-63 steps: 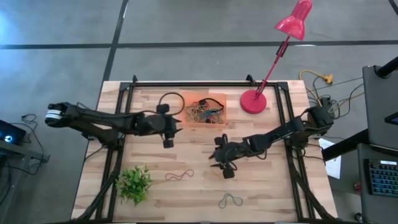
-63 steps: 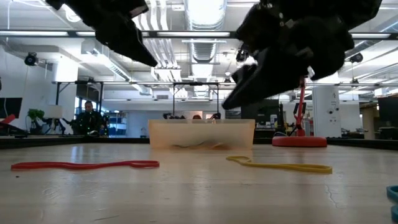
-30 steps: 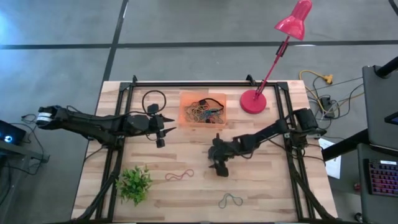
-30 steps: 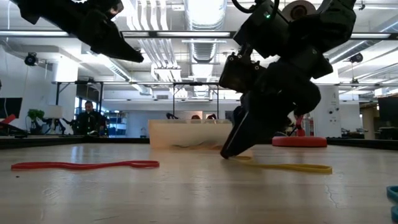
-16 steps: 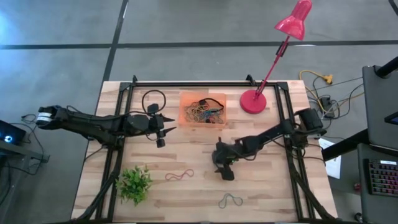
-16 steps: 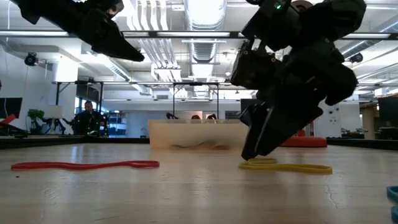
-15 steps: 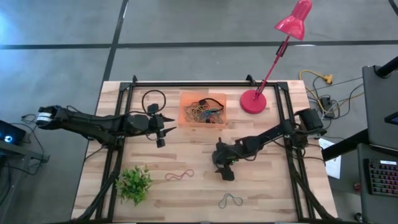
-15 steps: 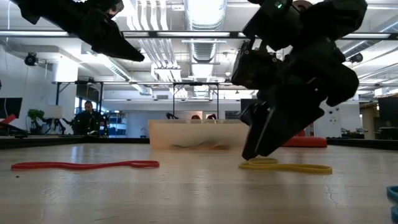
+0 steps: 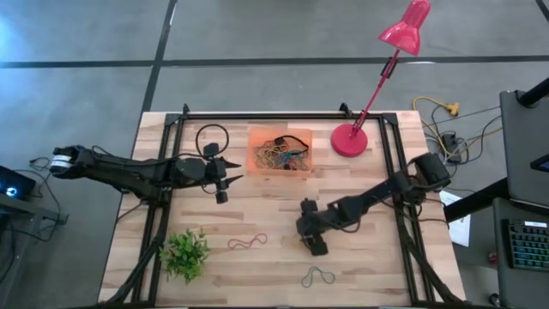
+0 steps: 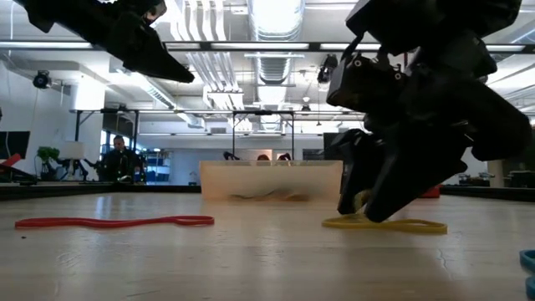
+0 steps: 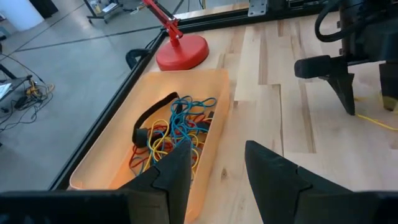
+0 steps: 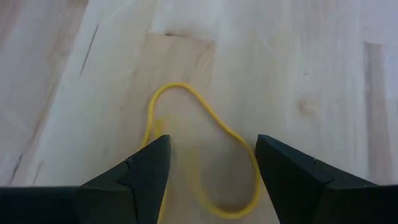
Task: Pick and place rubber bands into bin
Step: Put the yellow rubber band into the orange bin
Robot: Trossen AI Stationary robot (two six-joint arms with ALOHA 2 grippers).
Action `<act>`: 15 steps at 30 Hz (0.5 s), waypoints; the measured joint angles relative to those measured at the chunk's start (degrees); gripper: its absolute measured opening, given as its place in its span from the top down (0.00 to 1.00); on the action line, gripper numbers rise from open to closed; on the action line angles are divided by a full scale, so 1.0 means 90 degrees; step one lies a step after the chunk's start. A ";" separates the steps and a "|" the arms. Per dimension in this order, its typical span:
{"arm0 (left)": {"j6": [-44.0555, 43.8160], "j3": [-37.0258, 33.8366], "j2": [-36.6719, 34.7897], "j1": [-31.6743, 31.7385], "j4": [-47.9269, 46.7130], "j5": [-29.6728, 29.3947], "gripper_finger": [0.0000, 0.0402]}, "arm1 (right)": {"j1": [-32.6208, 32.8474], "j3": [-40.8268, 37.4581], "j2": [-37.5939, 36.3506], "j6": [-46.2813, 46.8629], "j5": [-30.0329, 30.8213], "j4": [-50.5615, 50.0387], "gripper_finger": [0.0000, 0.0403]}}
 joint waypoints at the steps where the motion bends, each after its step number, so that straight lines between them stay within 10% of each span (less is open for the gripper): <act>1: 0.0000 0.0000 0.0000 0.0000 0.0002 0.0000 0.66 | 0.0031 0.0000 0.0000 0.0002 0.0000 -0.0011 0.44; 15: -0.0007 0.0000 0.0000 0.0000 0.0002 0.0000 0.66 | 0.0119 0.0002 -0.0012 0.0174 -0.0106 -0.0114 0.45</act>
